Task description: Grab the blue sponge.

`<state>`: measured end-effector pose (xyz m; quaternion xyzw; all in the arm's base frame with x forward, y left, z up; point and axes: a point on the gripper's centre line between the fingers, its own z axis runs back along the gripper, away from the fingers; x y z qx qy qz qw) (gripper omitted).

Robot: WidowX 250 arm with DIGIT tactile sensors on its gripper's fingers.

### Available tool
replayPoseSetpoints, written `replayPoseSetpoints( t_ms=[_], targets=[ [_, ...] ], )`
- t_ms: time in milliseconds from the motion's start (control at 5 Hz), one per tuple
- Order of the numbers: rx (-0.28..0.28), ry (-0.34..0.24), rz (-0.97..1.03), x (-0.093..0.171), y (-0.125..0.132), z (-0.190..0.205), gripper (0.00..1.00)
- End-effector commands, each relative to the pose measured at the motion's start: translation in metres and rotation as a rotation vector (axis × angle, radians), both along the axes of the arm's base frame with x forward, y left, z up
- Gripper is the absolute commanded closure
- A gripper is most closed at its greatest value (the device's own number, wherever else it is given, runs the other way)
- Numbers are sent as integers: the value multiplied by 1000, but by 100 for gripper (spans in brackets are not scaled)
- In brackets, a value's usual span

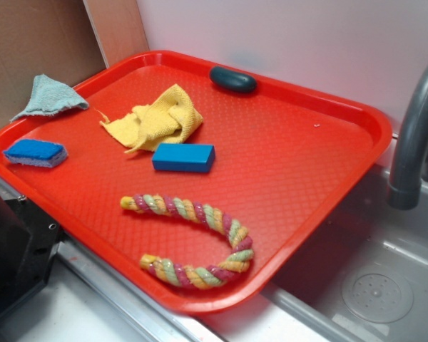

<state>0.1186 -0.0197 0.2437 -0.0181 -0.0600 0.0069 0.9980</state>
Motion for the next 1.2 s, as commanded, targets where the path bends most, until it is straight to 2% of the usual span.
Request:
replayPoseSetpoints(
  t_ms=[0,200,400,600,1000],
  targets=[
    [0,0,0,0,0,0,0],
    [-95,51,-148,-7,43,-50,0],
    [-46,86,-317,-8,66,-90,0],
    [-66,161,-250,-24,99,-126,0],
    [-66,161,-250,-24,99,-126,0]
  ],
)
